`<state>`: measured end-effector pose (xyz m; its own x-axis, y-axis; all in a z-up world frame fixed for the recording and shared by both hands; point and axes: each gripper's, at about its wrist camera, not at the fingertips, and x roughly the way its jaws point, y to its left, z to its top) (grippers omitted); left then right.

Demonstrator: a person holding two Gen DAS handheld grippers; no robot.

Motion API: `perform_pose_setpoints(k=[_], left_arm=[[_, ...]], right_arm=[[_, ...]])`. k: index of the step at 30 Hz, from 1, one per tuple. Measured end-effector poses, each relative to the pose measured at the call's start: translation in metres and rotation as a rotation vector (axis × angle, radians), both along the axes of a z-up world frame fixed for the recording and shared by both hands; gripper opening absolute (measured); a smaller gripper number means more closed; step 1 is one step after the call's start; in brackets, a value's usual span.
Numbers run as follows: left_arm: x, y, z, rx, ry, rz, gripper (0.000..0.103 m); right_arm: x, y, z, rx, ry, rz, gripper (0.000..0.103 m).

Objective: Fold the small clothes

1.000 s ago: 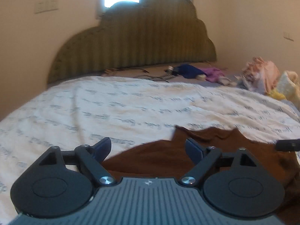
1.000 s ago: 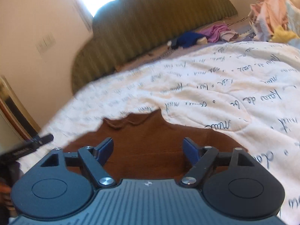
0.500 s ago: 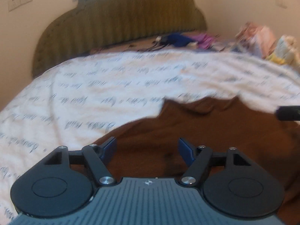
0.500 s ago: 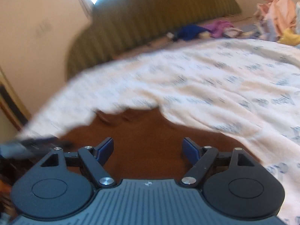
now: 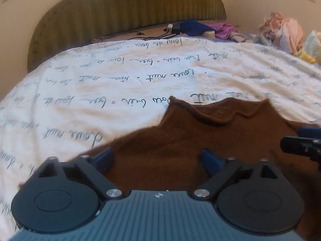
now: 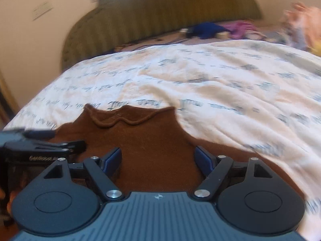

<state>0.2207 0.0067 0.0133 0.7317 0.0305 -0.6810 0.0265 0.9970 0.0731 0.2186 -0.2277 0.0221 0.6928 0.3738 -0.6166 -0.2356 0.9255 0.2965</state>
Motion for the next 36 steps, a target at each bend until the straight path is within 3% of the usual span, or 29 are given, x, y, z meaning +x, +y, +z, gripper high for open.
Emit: perform_pose_setpoints(k=[3, 6, 8, 10, 11, 13, 14, 17, 19, 20, 21, 23, 27, 30, 32, 34, 36], left_arm=[[-0.056, 0.005, 0.019, -0.122, -0.047, -0.068, 0.097], [-0.088, 0.000, 0.011, -0.169, -0.012, -0.101, 0.097], [-0.092, -0.008, -0.006, -0.104, 0.023, -0.107, 0.098], [-0.094, -0.013, -0.015, 0.006, -0.025, -0.127, 0.103], [-0.093, -0.008, -0.012, -0.016, -0.008, -0.110, 0.102], [-0.104, -0.002, 0.003, -0.040, 0.011, -0.089, 0.091], [-0.117, -0.001, 0.011, -0.053, 0.003, -0.104, 0.092], [-0.163, 0.001, 0.018, -0.099, -0.012, -0.195, 0.102], [-0.178, -0.004, -0.001, -0.048, 0.041, -0.221, 0.102], [-0.181, -0.004, -0.016, -0.010, 0.059, -0.207, 0.103], [-0.188, 0.002, -0.018, -0.045, 0.009, -0.199, 0.103], [-0.196, 0.010, -0.006, -0.069, 0.022, -0.120, 0.097], [-0.244, 0.038, 0.014, -0.145, -0.035, -0.035, 0.102], [-0.270, 0.077, 0.009, -0.192, -0.045, 0.073, 0.101], [-0.274, 0.102, -0.001, -0.259, 0.000, 0.158, 0.099], [-0.276, 0.108, 0.000, -0.312, -0.023, 0.148, 0.099], [-0.272, 0.105, 0.004, -0.386, 0.000, 0.100, 0.096]], right_arm=[[-0.051, -0.014, 0.016, 0.096, -0.028, 0.063, 0.081], [-0.083, -0.007, 0.008, -0.024, 0.004, 0.051, 0.081], [-0.093, -0.003, -0.008, -0.109, -0.022, 0.055, 0.081], [-0.095, -0.007, -0.017, -0.132, -0.085, 0.078, 0.081], [-0.091, -0.012, -0.014, -0.095, -0.064, 0.055, 0.081], [-0.096, -0.016, 0.002, -0.083, -0.010, -0.043, 0.081], [-0.106, -0.016, 0.011, -0.076, -0.002, -0.062, 0.083], [-0.156, -0.006, 0.017, -0.037, -0.035, 0.066, 0.083], [-0.176, 0.007, -0.005, -0.117, 0.023, 0.106, 0.083], [-0.189, 0.010, -0.015, -0.170, -0.054, 0.125, 0.084], [-0.197, 0.011, -0.019, -0.198, -0.097, 0.143, 0.084], [-0.193, 0.002, -0.008, -0.146, -0.049, 0.071, 0.084], [-0.220, -0.027, 0.016, -0.020, -0.033, 0.045, 0.085], [-0.237, -0.072, 0.013, 0.086, 0.022, -0.042, 0.085], [-0.240, -0.099, 0.001, 0.169, 0.098, -0.124, 0.085], [-0.236, -0.107, -0.009, 0.233, 0.141, -0.119, 0.084], [-0.232, -0.100, -0.008, 0.212, 0.142, -0.105, 0.084]])
